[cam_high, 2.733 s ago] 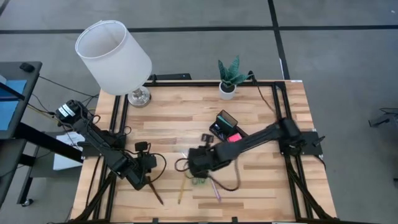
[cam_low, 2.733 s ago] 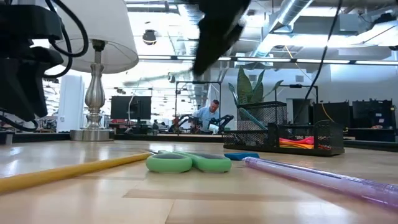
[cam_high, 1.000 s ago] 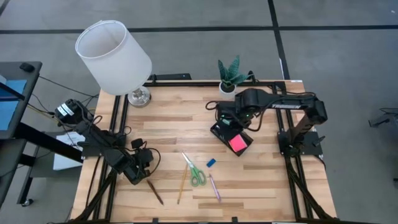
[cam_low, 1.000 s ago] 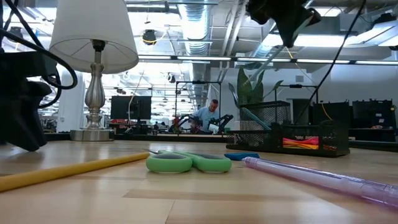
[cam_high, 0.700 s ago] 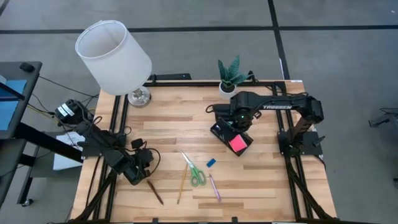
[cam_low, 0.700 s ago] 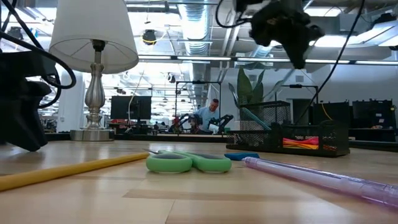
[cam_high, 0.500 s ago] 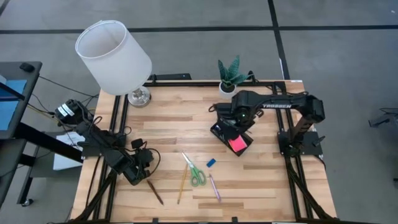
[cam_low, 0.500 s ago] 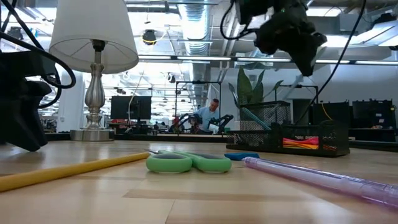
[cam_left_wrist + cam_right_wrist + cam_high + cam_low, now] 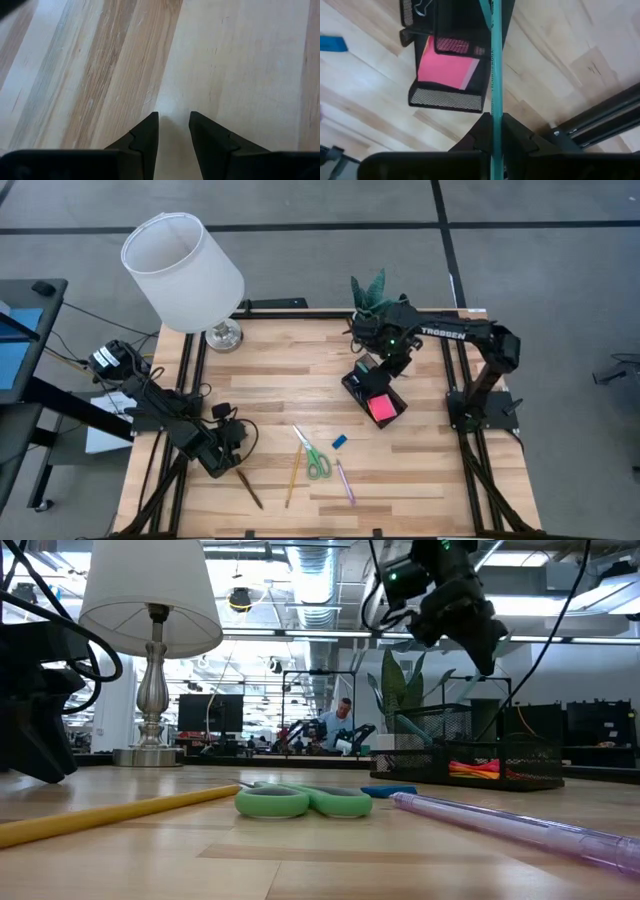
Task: Pick and place office supplies into organizer
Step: Put the blue pencil into the desk organizer
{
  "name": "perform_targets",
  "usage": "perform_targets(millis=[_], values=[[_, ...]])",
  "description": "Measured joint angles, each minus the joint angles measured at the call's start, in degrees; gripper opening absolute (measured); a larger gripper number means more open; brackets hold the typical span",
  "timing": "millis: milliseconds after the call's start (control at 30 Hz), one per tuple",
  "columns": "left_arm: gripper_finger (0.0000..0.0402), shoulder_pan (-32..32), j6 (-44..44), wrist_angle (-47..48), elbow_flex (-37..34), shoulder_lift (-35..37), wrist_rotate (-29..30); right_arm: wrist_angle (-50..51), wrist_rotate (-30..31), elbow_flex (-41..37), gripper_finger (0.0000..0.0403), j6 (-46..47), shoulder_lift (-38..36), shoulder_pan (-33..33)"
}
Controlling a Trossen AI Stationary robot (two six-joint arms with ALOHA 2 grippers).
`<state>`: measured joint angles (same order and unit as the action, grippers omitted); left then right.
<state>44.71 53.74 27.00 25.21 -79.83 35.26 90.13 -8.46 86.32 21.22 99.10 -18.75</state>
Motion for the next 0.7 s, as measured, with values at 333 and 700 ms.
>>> perform_targets(millis=[333,700], values=[[0.0107,0.0,0.01,0.0,0.0,0.0,-0.02,-0.13,2.6,0.02,0.0049,-6.06,8.88,-1.63],[0.0107,0.0,0.08,0.01,0.0,0.0,-0.16,-0.01,4.5,0.6,0.0108,-9.34,11.55,-0.03]])
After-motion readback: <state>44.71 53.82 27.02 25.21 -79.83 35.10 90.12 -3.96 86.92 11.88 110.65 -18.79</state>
